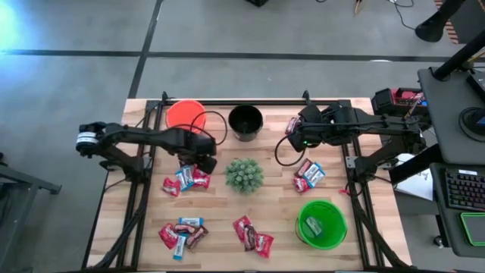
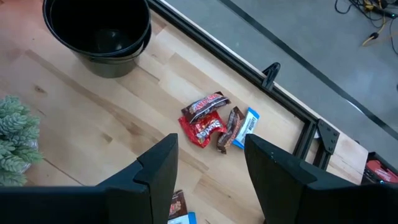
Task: Sort candy
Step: Put the red candy into the orange bucket
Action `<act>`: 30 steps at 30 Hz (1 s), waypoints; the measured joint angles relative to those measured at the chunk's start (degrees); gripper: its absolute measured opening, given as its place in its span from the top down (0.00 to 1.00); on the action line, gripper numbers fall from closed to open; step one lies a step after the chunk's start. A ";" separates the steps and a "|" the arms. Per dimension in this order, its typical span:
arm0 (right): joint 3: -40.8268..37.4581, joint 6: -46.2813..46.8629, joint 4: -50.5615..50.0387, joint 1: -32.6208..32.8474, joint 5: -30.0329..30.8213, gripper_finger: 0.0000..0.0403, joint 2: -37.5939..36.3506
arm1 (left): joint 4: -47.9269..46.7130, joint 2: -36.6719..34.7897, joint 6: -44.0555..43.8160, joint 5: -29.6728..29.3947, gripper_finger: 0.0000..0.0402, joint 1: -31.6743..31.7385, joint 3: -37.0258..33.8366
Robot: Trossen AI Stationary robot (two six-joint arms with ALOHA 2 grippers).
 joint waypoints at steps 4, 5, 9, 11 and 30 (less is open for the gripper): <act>0.00 -0.02 -0.04 0.00 0.00 0.56 0.00 | -0.20 1.38 1.93 1.39 0.52 -0.71 0.00; 0.00 -0.02 -0.04 0.00 0.00 0.56 0.00 | -0.22 1.50 2.53 1.66 0.52 -1.02 -0.02; 0.00 -0.02 -0.06 0.00 0.00 0.56 0.00 | -0.51 1.25 4.17 1.93 0.52 -1.78 -0.02; 0.00 -0.02 -0.06 0.00 0.00 0.56 0.00 | -1.11 0.79 3.65 1.92 0.52 -1.75 -0.04; 0.00 0.00 -0.02 0.00 0.00 0.56 0.00 | 5.20 0.64 -12.87 4.11 0.52 -1.66 -5.65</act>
